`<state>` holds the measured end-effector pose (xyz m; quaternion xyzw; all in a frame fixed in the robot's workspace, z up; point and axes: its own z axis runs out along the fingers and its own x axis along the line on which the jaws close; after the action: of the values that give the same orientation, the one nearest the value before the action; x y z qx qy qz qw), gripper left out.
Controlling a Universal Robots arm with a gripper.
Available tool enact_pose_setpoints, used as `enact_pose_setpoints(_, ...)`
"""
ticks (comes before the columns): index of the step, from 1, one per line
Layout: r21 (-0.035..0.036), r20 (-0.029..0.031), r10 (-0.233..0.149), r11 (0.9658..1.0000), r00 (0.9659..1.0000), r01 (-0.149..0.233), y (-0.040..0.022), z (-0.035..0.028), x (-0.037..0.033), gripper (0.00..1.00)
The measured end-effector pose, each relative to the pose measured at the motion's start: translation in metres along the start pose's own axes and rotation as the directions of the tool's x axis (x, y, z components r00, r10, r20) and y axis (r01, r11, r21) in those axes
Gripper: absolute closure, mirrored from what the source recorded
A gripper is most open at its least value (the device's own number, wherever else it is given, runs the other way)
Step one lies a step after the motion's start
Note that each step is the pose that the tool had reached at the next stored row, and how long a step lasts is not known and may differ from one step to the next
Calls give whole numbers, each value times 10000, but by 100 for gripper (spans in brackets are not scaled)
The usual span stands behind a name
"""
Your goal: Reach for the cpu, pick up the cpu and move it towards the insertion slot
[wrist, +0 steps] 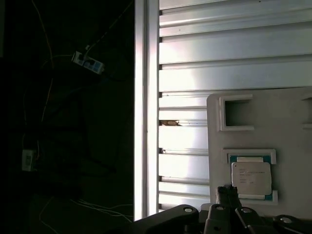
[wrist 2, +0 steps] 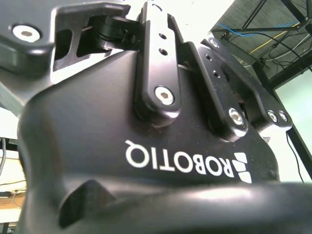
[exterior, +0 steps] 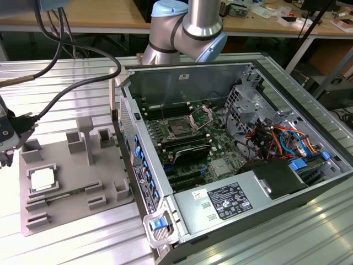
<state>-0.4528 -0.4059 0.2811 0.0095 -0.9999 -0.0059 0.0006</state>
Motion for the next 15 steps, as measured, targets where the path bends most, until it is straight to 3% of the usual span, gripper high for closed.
enact_pose_setpoints(15,185,-2,2,9998,10000,-2,-8,40,-20,89)
